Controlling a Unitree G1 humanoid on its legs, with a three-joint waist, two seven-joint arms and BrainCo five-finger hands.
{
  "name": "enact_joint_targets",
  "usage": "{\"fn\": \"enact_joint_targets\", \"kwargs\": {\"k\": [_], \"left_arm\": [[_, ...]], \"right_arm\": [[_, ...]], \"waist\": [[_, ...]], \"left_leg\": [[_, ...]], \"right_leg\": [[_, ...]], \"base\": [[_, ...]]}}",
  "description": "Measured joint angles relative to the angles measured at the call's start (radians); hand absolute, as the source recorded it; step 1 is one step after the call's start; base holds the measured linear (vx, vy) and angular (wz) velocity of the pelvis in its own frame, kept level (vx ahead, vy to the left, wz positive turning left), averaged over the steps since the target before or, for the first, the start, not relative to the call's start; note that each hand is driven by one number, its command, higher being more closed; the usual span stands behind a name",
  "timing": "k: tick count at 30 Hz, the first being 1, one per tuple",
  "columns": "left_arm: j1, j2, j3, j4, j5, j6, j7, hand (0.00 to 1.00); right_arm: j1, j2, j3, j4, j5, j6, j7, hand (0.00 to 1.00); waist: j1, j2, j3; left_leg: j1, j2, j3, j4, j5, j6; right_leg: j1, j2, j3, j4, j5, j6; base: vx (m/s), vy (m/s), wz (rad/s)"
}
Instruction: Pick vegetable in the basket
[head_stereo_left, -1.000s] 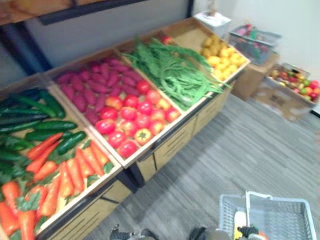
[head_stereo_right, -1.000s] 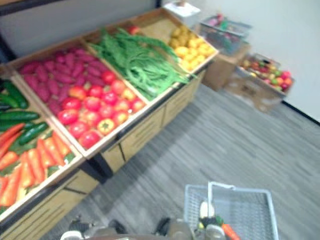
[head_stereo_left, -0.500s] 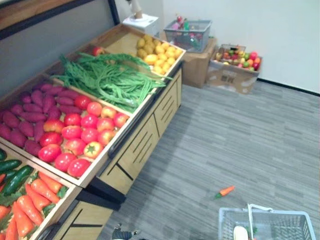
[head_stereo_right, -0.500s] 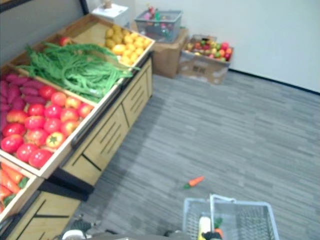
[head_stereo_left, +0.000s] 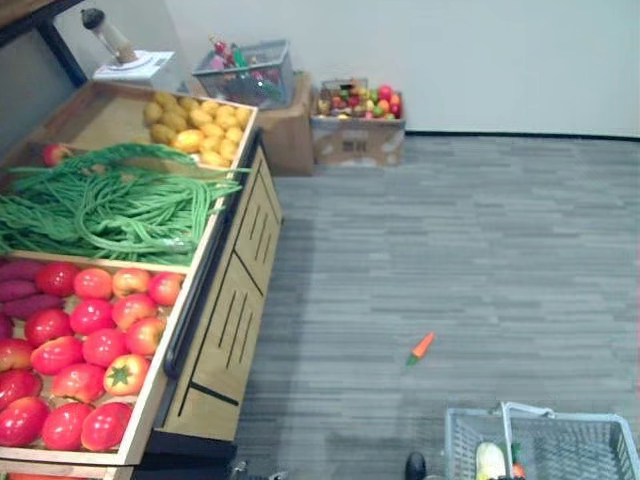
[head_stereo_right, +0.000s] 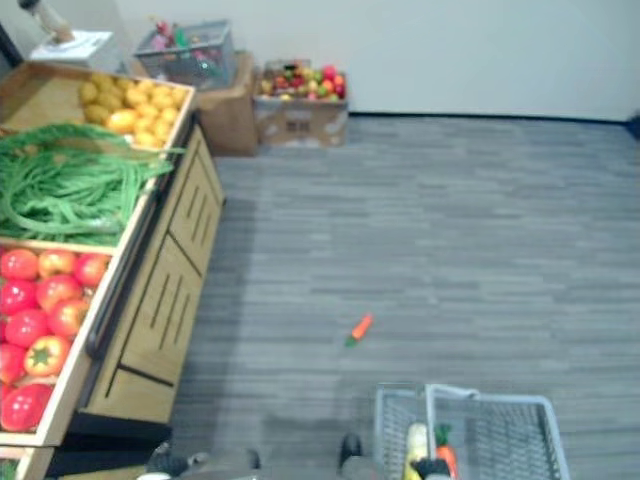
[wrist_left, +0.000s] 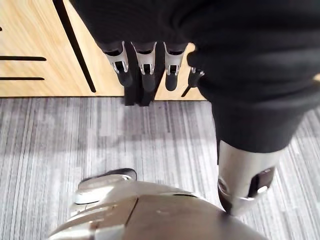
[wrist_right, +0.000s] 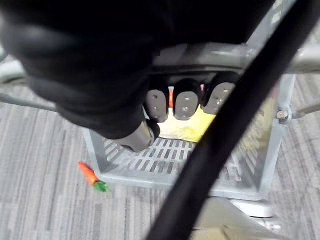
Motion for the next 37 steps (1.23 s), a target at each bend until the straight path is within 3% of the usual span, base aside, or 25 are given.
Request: {"fn": "enact_joint_targets", "kwargs": {"k": [3, 10, 12, 13, 14, 15, 16, 17, 20, 26, 37], "left_arm": [[0.005, -0.001, -0.028, 0.011, 0.000, 0.000, 0.000, 0.00], [-0.023, 0.016, -0.061, 0.032, -0.022, -0.004, -0.003, 0.00], [-0.034, 0.042, -0.064, 0.036, -0.084, -0.017, -0.027, 0.00], [-0.034, 0.048, -0.064, 0.035, -0.101, -0.023, -0.035, 0.00], [-0.030, 0.054, -0.064, 0.035, -0.115, -0.025, -0.046, 0.00], [-0.026, 0.055, -0.063, 0.034, -0.141, -0.032, -0.064, 0.00], [-0.023, 0.057, -0.063, 0.034, -0.148, -0.034, -0.069, 0.00], [-0.019, 0.057, -0.064, 0.035, -0.169, -0.035, -0.073, 0.00], [-0.005, 0.049, -0.061, 0.042, -0.215, -0.034, -0.093, 0.00], [-0.007, 0.034, -0.023, 0.111, -0.365, -0.030, -0.108, 0.00], [-0.008, 0.024, 0.026, 0.141, -0.449, -0.021, -0.098, 0.00]], "right_arm": [[0.040, -0.012, -0.007, -0.005, 0.000, -0.003, -0.003, 1.00], [0.022, 0.002, 0.001, -0.042, -0.004, -0.017, 0.002, 1.00], [0.027, 0.036, 0.000, -0.042, 0.000, -0.028, 0.002, 1.00], [0.030, 0.043, 0.001, -0.041, 0.000, -0.027, 0.003, 1.00], [0.035, 0.052, 0.001, -0.041, 0.000, -0.027, 0.004, 1.00], [0.040, 0.059, -0.002, -0.042, 0.000, -0.024, 0.005, 1.00], [0.050, 0.064, -0.003, -0.041, 0.000, -0.024, 0.007, 1.00], [0.060, 0.070, -0.002, -0.040, 0.000, -0.023, 0.008, 1.00], [0.068, 0.061, 0.000, -0.038, -0.002, -0.007, 0.018, 1.00], [0.095, 0.056, -0.030, -0.028, -0.002, -0.005, 0.037, 1.00], [0.086, 0.058, -0.040, 0.008, 0.008, 0.001, 0.045, 1.00]], "waist": [[-0.007, 0.016, -0.014], [-0.026, -0.006, -0.005], [-0.029, -0.042, 0.012], [-0.030, -0.048, 0.010], [-0.029, -0.049, 0.011], [-0.027, -0.060, 0.005], [-0.027, -0.064, 0.003], [-0.024, -0.060, -0.004], [-0.015, -0.053, -0.018], [-0.026, -0.022, -0.040], [-0.021, -0.024, -0.044]], "left_leg": [[0.041, -0.034, 0.022, -0.081, 0.025, 0.020], [0.075, -0.026, 0.153, -0.103, 0.028, 0.022], [0.088, -0.022, 0.170, -0.099, 0.025, 0.025], [0.088, -0.019, 0.180, -0.098, 0.024, 0.027], [0.087, -0.018, 0.187, -0.098, 0.024, 0.028], [0.086, -0.017, 0.195, -0.099, 0.024, 0.028], [0.087, -0.019, 0.197, -0.099, 0.024, 0.027], [0.089, -0.015, 0.204, -0.100, 0.023, 0.026], [0.102, -0.006, 0.245, -0.103, 0.016, 0.015], [0.139, 0.016, 0.265, -0.117, 0.008, 0.000], [0.158, -0.002, 0.236, -0.120, 0.007, 0.000]], "right_leg": [[-0.001, -0.026, 0.017, -0.009, 0.009, 0.014], [-0.113, -0.010, 0.082, 0.100, 0.011, 0.017], [-0.123, -0.011, 0.034, 0.128, 0.011, 0.016], [-0.126, -0.016, 0.011, 0.127, 0.008, 0.012], [-0.130, -0.031, -0.033, 0.131, -0.011, -0.016], [-0.135, -0.066, -0.141, 0.169, -0.038, -0.049], [-0.134, -0.069, -0.154, 0.165, -0.027, -0.036], [-0.117, -0.056, -0.145, 0.125, -0.003, -0.004], [-0.061, -0.019, -0.109, -0.037, 0.089, -0.011], [-0.051, 0.009, -0.091, -0.038, 0.090, -0.010], [-0.015, -0.007, -0.117, -0.038, 0.090, -0.010]], "base": [[0.06, 0.080, -0.17], [0.03, 0.030, -0.56], [-0.09, -0.042, -0.25], [-0.10, -0.031, -0.13], [-0.09, -0.013, -0.11], [-0.09, 0.007, -0.11], [-0.07, -0.003, -0.14], [-0.02, -0.036, -0.30], [0.00, -0.044, -0.43], [0.02, -0.028, -0.17], [-0.02, 0.015, 0.08]]}}
